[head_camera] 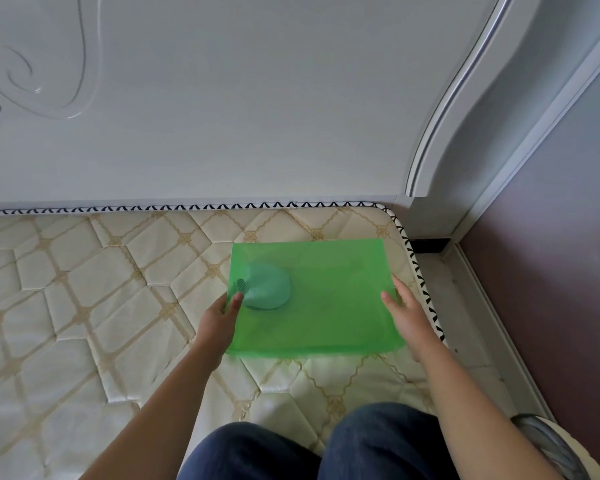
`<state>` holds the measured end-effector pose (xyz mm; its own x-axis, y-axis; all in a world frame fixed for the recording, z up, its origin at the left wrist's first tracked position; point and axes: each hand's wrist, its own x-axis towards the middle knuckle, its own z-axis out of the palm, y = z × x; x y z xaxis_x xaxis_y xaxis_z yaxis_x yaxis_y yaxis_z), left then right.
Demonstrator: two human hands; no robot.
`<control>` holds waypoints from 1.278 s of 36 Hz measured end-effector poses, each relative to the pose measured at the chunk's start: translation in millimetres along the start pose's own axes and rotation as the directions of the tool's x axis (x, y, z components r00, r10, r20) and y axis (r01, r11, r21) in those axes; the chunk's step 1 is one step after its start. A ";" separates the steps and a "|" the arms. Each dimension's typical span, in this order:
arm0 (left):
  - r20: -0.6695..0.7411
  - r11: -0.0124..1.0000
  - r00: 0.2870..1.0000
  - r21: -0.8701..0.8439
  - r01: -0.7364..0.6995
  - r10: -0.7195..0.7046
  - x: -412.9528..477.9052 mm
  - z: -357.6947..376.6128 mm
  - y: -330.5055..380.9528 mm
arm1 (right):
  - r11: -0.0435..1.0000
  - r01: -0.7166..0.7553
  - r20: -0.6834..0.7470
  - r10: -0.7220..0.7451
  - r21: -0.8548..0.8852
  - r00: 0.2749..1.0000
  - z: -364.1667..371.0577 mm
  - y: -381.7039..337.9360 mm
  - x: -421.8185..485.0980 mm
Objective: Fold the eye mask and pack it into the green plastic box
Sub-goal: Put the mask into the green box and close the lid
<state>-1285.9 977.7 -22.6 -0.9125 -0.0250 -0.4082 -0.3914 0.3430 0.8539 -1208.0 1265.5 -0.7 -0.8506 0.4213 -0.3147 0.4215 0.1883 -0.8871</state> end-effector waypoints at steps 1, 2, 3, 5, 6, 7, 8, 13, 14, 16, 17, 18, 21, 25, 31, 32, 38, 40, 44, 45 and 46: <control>0.023 1.000 1.000 -0.020 0.015 -0.015 -1.2 -1.1 0.5 | 0.999 -0.023 0.028 0.022 0.037 0.999 -0.7 1.3 -1.6; 0.052 0.998 0.998 -0.046 0.038 -0.035 -2.8 -2.1 1.3 | 0.997 -0.043 0.054 0.040 0.061 0.998 -1.5 2.3 -2.9; 0.090 0.995 0.994 -0.078 0.064 -0.057 -4.9 -3.2 1.9 | 0.995 -0.060 0.077 0.054 0.079 0.996 -2.3 3.1 -4.0; 0.175 0.981 0.978 -0.141 0.135 -0.109 -9.5 -5.8 0.9 | 0.989 -0.085 0.109 0.072 0.121 0.991 -3.5 4.4 -5.3; 0.203 0.971 0.969 -0.161 0.177 -0.143 -12.7 -6.9 0.1 | 0.985 -0.091 0.116 0.074 0.149 0.991 -4.1 5.2 -5.7; 0.212 0.962 0.962 -0.174 0.213 -0.174 -15.3 -7.8 -0.8 | 0.981 -0.091 0.113 0.072 0.173 0.991 -4.9 6.4 -6.1; 0.212 0.955 0.957 -0.180 0.237 -0.198 -17.5 -8.5 -2.1 | 0.979 -0.086 0.098 0.069 0.185 0.993 -5.6 7.8 -7.0; 0.236 0.942 0.943 -0.186 0.279 -0.233 -28.4 -8.2 -11.1 | 0.986 -0.038 -0.072 0.050 0.161 0.996 -5.0 16.1 -14.4; 0.225 0.946 0.946 -0.172 0.274 -0.233 -30.4 -7.7 -12.1 | 0.988 -0.034 -0.081 0.046 0.150 0.996 -4.6 16.6 -15.9; 0.173 0.964 0.959 -0.104 0.245 -0.225 -33.8 -7.9 -11.9 | 0.990 -0.040 -0.061 0.049 0.136 0.997 -4.9 15.7 -18.2; 0.145 0.969 0.964 -0.068 0.237 -0.225 -35.3 -7.9 -10.9 | 0.989 -0.052 -0.034 0.057 0.135 0.998 -5.6 14.9 -19.3; 0.126 0.971 0.966 -0.038 0.234 -0.228 -36.4 -7.4 -9.5 | 0.989 -0.068 0.001 0.068 0.134 0.998 -6.6 13.9 -20.2; 0.138 0.966 0.956 0.014 0.260 -0.259 -40.1 -5.7 -4.4 | 0.990 -0.110 0.102 0.100 0.091 0.990 -8.4 11.1 -24.4; 0.230 0.948 0.932 -0.086 0.306 -0.280 -41.9 -4.8 -1.7 | 0.984 -0.129 0.111 0.116 0.120 0.987 -8.1 7.5 -25.7; 0.225 0.960 0.948 -0.113 0.255 -0.226 -31.9 -0.3 5.2 | 0.970 -0.122 0.074 0.109 0.210 0.991 -8.9 4.7 -12.4; 0.221 0.960 0.949 -0.117 0.256 -0.226 -28.5 1.0 7.4 | 0.969 -0.119 0.070 0.106 0.215 0.992 -9.4 3.8 -8.7; 0.200 0.970 0.961 -0.109 0.217 -0.192 -0.5 15.6 24.5 | 0.968 -0.099 0.029 0.095 0.232 0.995 -17.1 -4.6 20.1; 0.203 0.972 0.962 -0.109 0.209 -0.184 9.9 22.3 30.5 | 0.967 -0.099 0.030 0.094 0.233 0.995 -20.9 -7.6 31.0; 0.218 0.974 0.959 -0.099 0.205 -0.180 30.2 36.5 40.3 | 0.967 -0.089 0.013 0.088 0.240 0.996 -29.5 -16.9 52.8; 0.221 0.973 0.958 -0.099 0.210 -0.184 35.7 40.1 42.1 | 0.968 -0.091 0.014 0.090 0.234 0.996 -31.6 -18.9 57.7; 0.223 0.971 0.956 -0.100 0.216 -0.190 40.6 44.0 43.9 | 0.969 -0.093 0.014 0.092 0.228 0.996 -34.2 -20.2 61.9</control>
<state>-1334.9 1033.1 -15.9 -0.7719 0.1206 -0.6242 -0.5891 0.2336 0.7736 -1258.5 1318.1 9.3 -0.8123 0.4247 -0.3996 0.4157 -0.0590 -0.9076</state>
